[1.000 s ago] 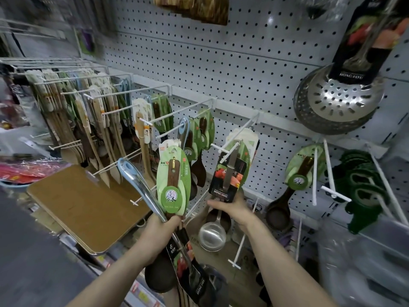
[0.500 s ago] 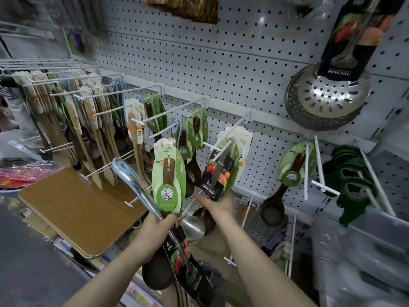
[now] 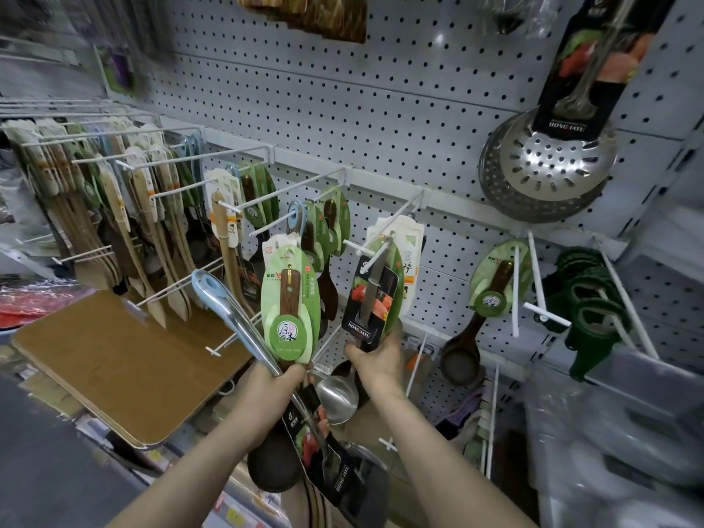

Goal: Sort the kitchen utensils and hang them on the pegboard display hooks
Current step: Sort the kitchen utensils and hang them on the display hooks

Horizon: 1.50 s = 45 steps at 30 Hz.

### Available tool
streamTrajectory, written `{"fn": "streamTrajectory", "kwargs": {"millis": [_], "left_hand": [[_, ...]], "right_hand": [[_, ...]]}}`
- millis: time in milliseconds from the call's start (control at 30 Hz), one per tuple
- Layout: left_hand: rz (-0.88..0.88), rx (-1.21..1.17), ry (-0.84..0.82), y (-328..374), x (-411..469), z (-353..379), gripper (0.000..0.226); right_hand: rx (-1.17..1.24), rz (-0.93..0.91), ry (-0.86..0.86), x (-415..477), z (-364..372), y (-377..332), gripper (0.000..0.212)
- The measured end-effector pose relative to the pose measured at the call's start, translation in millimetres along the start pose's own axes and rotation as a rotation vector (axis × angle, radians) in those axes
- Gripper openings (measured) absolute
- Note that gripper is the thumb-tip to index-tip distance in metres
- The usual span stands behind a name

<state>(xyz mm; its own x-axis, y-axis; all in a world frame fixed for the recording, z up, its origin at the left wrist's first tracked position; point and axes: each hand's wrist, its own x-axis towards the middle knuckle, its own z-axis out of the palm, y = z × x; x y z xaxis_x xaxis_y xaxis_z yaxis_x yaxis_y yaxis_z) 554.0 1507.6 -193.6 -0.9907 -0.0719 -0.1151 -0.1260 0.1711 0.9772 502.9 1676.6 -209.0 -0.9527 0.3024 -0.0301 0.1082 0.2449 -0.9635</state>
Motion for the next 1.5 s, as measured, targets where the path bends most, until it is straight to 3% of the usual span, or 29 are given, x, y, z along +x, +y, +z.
{"fn": "streamTrajectory", "kwargs": {"millis": [267,433,667,800,867,1067,1233,1333,1500], "left_hand": [[-0.005,-0.065,-0.049,1,-5,-14,0.029],[-0.017,-0.067,-0.122,2,-15,-34,0.031],[0.004,-0.058,-0.203,-2,-28,-61,0.013],[0.032,-0.065,-0.269,0,-37,-71,0.027],[0.059,-0.034,-0.274,-1,-43,-75,0.01],[0.057,-0.018,-0.351,-10,-53,-91,0.009],[0.041,-0.033,-0.396,-19,-54,-111,0.016],[0.044,-0.021,-0.396,-23,-53,-126,0.014],[0.025,-0.018,-0.42,-34,-45,-149,0.034]], "right_hand": [[0.042,0.035,-0.111,-23,9,4,0.042],[0.007,0.03,-0.046,-45,14,5,0.049],[0.023,0.03,0.046,-81,23,2,0.043],[0.014,0.053,0.074,-100,26,-1,0.041],[0.0,0.06,0.068,-112,30,0,0.039],[-0.014,0.06,0.111,-137,41,-1,0.04],[-0.054,0.064,0.11,-146,48,-5,0.025],[-0.05,0.101,0.137,-154,57,-2,0.036],[-0.194,-0.007,0.055,-174,79,-3,0.054]]}}
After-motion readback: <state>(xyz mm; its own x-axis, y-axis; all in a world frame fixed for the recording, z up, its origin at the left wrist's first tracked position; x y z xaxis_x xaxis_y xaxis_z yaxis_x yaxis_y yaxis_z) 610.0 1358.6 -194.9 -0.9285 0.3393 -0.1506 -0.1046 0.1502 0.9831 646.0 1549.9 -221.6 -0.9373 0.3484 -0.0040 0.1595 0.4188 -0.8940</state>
